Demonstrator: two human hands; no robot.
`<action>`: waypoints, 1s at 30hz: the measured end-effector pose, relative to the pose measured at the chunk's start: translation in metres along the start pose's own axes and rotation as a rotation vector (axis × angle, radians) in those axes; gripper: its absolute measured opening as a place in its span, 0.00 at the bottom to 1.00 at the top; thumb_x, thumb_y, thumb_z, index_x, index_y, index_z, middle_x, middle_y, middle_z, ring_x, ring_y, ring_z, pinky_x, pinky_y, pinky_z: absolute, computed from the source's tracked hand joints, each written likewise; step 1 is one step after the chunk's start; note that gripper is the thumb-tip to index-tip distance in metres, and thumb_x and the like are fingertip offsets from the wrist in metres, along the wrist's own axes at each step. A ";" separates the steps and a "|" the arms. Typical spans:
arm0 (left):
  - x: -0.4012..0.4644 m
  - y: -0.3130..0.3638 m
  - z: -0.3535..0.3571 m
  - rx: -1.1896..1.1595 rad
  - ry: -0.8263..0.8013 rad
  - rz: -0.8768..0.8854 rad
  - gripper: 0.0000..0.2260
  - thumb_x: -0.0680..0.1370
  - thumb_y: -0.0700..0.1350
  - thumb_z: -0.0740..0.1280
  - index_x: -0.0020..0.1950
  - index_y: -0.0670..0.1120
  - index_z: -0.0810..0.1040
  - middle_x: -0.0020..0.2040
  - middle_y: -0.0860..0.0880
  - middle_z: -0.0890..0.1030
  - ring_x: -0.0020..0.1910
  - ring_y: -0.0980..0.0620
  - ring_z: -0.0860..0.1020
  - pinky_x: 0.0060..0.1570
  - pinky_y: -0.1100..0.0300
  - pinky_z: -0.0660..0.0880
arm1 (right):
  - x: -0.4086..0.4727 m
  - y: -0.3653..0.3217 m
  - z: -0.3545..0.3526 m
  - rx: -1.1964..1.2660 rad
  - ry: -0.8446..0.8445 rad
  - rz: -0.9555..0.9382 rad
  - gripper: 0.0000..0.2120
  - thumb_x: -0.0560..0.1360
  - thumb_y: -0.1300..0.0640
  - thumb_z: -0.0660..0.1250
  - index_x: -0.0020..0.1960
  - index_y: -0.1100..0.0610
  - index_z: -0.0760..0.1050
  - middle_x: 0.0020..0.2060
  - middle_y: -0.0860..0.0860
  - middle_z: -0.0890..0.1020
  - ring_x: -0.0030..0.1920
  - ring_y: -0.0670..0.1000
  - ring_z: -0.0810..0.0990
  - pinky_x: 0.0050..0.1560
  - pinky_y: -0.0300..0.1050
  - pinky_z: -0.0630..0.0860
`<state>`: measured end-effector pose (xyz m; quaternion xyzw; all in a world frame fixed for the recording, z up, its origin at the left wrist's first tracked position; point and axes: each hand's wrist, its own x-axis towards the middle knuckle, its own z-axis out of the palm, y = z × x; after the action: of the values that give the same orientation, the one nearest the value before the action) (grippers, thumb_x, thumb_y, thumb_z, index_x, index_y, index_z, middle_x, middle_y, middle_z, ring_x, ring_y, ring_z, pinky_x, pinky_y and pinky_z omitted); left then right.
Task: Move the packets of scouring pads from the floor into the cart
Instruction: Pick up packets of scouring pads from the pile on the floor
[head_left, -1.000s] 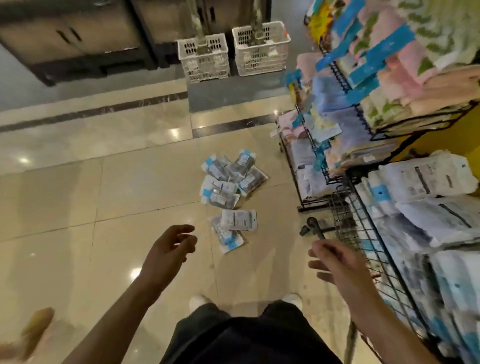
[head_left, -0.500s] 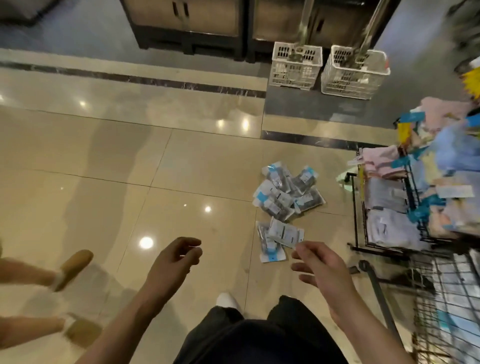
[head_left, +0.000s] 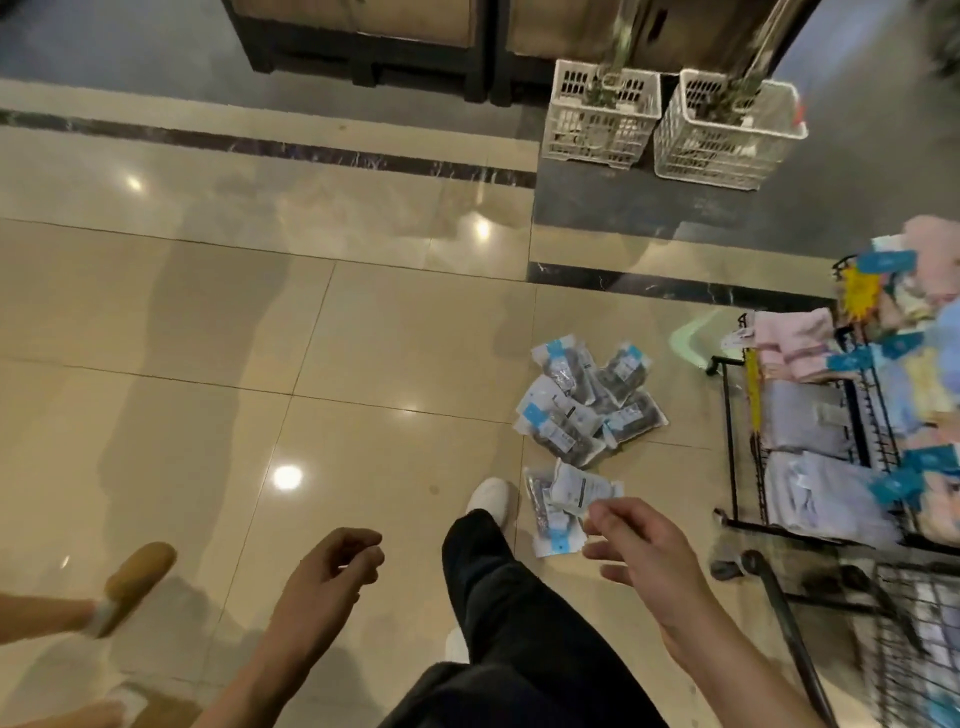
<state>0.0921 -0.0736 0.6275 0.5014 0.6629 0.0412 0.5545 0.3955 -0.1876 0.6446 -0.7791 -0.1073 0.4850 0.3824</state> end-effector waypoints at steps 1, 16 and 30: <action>0.016 0.015 -0.002 0.038 -0.014 0.010 0.06 0.82 0.48 0.68 0.57 0.56 0.82 0.53 0.52 0.86 0.51 0.53 0.85 0.56 0.50 0.80 | 0.014 -0.010 0.003 0.013 0.007 0.007 0.05 0.81 0.51 0.71 0.52 0.50 0.84 0.46 0.49 0.89 0.48 0.53 0.88 0.52 0.52 0.83; 0.247 0.263 -0.011 0.470 -0.263 0.063 0.04 0.81 0.49 0.68 0.54 0.55 0.82 0.52 0.53 0.85 0.52 0.51 0.83 0.55 0.50 0.80 | 0.181 -0.134 0.004 0.207 0.106 0.295 0.07 0.83 0.54 0.69 0.54 0.57 0.83 0.46 0.61 0.87 0.43 0.56 0.81 0.45 0.49 0.73; 0.515 0.440 0.113 1.065 -0.650 0.221 0.03 0.82 0.53 0.68 0.54 0.59 0.79 0.51 0.55 0.85 0.50 0.54 0.83 0.57 0.49 0.81 | 0.325 -0.141 0.038 0.656 0.475 0.689 0.09 0.82 0.49 0.70 0.55 0.54 0.80 0.50 0.56 0.86 0.47 0.57 0.85 0.43 0.47 0.76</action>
<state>0.5127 0.4532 0.4962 0.7609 0.3346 -0.3920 0.3943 0.5571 0.1029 0.5153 -0.6970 0.4017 0.4009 0.4384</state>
